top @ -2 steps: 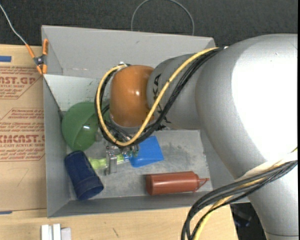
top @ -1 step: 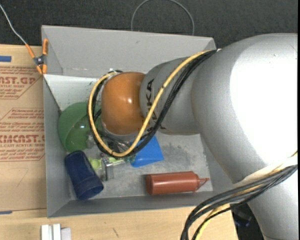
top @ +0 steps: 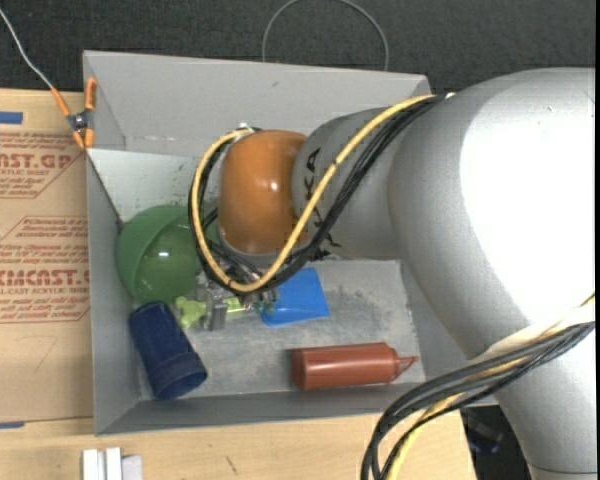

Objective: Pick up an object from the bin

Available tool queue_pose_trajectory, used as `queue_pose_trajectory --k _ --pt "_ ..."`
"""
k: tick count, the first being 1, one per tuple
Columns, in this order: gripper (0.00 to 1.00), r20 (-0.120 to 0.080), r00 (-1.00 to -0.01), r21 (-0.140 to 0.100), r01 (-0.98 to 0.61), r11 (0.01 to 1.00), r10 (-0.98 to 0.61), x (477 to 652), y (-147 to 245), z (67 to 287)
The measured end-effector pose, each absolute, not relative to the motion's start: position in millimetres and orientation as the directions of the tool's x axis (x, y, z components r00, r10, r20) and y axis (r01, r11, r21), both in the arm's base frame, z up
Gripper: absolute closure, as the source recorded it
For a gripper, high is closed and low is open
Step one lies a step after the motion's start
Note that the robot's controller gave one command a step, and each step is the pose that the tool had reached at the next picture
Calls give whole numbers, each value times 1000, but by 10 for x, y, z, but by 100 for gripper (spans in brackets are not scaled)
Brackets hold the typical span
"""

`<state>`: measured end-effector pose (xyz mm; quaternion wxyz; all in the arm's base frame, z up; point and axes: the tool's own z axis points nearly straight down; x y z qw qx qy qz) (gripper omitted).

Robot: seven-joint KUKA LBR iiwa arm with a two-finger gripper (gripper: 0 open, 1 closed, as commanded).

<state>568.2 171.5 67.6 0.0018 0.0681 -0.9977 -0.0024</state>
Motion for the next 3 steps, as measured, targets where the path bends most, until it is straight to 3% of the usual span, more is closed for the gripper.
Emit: queue_pose_trajectory --k 3 --pt "100 11 -991 4 -136 991 -136 5660 1711 809"
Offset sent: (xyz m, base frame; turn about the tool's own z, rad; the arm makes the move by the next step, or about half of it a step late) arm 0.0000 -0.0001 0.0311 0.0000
